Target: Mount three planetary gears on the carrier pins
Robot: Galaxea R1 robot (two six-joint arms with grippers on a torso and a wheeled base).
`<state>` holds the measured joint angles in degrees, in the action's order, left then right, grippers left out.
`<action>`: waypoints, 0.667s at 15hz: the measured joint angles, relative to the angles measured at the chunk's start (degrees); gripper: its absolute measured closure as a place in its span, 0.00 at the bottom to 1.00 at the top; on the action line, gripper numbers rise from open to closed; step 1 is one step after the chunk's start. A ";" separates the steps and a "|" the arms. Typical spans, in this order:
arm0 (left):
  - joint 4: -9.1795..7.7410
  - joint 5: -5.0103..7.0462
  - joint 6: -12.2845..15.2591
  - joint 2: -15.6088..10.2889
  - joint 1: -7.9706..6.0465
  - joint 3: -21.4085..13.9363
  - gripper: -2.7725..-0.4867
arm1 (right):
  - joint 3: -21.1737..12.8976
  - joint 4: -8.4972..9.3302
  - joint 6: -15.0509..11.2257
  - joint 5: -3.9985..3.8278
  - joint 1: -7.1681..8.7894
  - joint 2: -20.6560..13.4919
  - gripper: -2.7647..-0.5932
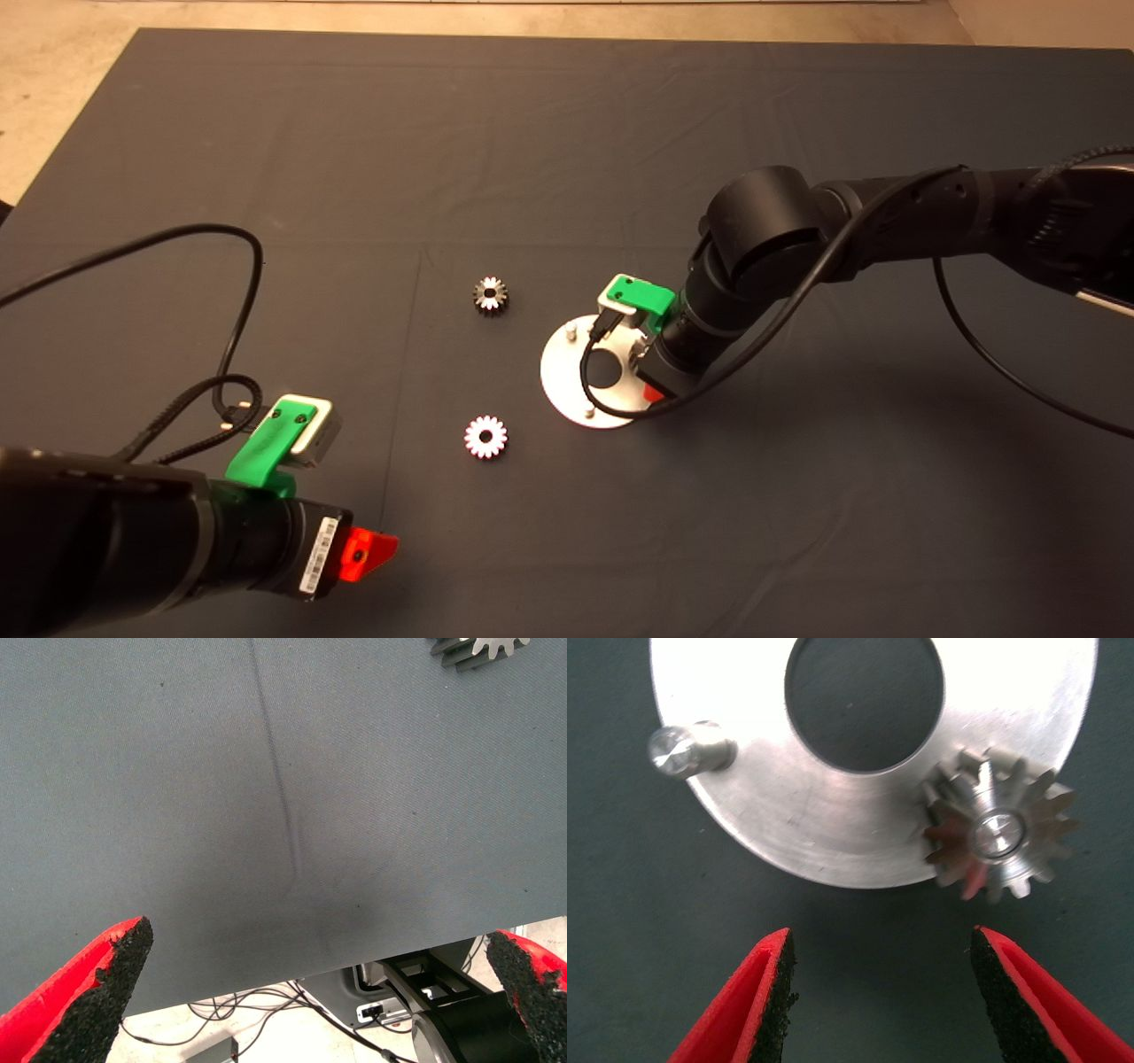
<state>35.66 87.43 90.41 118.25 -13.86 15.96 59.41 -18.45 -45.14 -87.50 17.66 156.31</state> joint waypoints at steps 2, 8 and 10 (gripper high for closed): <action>0.00 0.00 0.00 0.00 0.00 0.00 0.01 | -1.90 1.25 -1.11 0.05 0.02 -0.83 0.61; 0.00 0.02 -0.02 0.50 -0.02 0.02 0.01 | -14.23 4.92 -4.83 -0.01 0.13 -11.40 0.61; 0.00 0.00 -0.02 0.85 -0.02 0.02 0.01 | -20.56 5.01 -7.37 -0.23 0.11 -15.52 0.61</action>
<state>35.66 87.43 90.38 119.10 -13.89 15.98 38.85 -13.45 -52.51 -87.74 17.77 140.79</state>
